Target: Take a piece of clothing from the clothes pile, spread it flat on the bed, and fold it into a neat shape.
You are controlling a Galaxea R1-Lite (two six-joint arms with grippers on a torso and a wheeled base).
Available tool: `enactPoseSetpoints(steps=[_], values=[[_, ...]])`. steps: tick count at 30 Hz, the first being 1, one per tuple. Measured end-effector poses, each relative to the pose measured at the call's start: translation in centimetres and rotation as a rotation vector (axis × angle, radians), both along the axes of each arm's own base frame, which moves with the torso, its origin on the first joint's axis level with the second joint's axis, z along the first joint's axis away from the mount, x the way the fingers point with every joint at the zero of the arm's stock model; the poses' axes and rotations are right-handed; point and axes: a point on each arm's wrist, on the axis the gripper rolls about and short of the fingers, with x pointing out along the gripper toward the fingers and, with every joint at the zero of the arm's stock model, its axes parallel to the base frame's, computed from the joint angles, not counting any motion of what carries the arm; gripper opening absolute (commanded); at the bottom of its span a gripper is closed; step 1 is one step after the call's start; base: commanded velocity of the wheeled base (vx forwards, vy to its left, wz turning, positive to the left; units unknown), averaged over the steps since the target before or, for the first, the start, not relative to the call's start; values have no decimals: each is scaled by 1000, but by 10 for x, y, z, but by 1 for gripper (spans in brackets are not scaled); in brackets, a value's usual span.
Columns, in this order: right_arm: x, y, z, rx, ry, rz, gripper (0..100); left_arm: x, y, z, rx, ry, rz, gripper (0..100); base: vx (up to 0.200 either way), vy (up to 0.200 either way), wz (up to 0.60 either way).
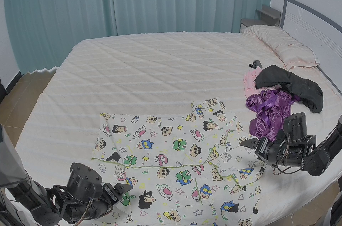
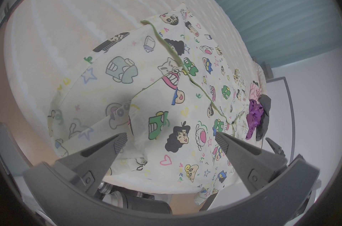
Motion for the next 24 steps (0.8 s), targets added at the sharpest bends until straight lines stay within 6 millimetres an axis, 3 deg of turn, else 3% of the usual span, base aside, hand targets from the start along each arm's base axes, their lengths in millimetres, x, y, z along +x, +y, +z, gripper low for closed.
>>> enactPoseSetpoints(steps=[24], values=[[-1,2,3,4,-9,7,100,14,-6,-18,-39,77,139,100,0,0,0]])
